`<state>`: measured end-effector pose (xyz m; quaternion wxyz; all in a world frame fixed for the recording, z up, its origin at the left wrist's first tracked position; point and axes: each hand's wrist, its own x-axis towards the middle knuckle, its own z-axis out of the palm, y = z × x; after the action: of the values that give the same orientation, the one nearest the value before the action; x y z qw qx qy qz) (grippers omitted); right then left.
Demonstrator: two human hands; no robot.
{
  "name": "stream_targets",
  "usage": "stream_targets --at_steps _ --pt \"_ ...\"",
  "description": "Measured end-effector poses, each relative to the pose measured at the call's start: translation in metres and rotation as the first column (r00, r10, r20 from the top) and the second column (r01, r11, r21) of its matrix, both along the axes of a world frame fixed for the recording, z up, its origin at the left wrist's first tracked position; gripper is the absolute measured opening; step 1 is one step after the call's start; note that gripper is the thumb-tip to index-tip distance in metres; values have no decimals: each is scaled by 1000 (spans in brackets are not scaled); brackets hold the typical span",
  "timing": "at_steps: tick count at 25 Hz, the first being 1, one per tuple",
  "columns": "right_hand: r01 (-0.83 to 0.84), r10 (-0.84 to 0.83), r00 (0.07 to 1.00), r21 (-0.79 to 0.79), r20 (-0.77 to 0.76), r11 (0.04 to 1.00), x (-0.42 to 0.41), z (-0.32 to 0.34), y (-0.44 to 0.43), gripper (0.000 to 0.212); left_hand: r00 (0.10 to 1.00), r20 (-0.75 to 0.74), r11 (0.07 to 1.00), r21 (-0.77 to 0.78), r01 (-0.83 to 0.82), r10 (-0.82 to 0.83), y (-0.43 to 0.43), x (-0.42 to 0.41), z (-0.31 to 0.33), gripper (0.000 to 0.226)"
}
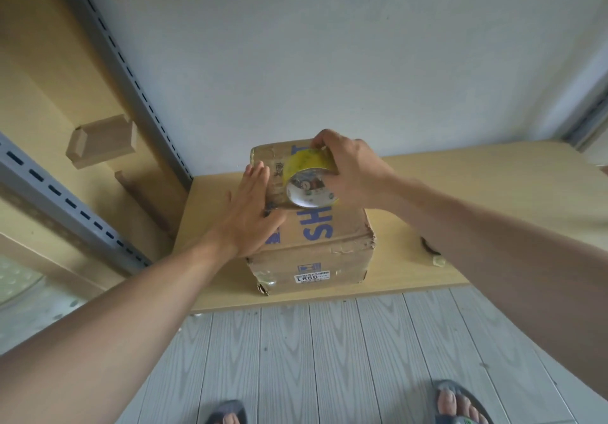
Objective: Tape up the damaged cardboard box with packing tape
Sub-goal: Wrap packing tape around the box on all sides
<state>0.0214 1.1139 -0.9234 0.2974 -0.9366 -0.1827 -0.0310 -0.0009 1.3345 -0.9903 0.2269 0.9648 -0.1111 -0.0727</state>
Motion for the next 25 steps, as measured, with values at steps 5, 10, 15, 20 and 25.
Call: stream_targets --at_steps 5,10,15,20,25 --pt "155 -94 976 -318 198 935 0 19 -71 29 1000 -6 998 59 1 0 -3 3 -1 91" --pt "77 -22 995 -592 99 802 -3 -29 -107 22 1000 19 999 49 7 -8 -3 3 -2 90" --pt "63 -57 998 -586 29 808 4 -48 -104 21 999 40 999 48 21 -23 0 1 -4 89" --pt "47 -95 985 -308 -146 950 4 -90 -91 33 874 -345 842 -301 -447 341 -3 2 -15 111" --pt "385 -374 894 -5 -247 923 -1 -107 -91 40 746 -607 703 -403 -586 274 -3 -3 -11 72"
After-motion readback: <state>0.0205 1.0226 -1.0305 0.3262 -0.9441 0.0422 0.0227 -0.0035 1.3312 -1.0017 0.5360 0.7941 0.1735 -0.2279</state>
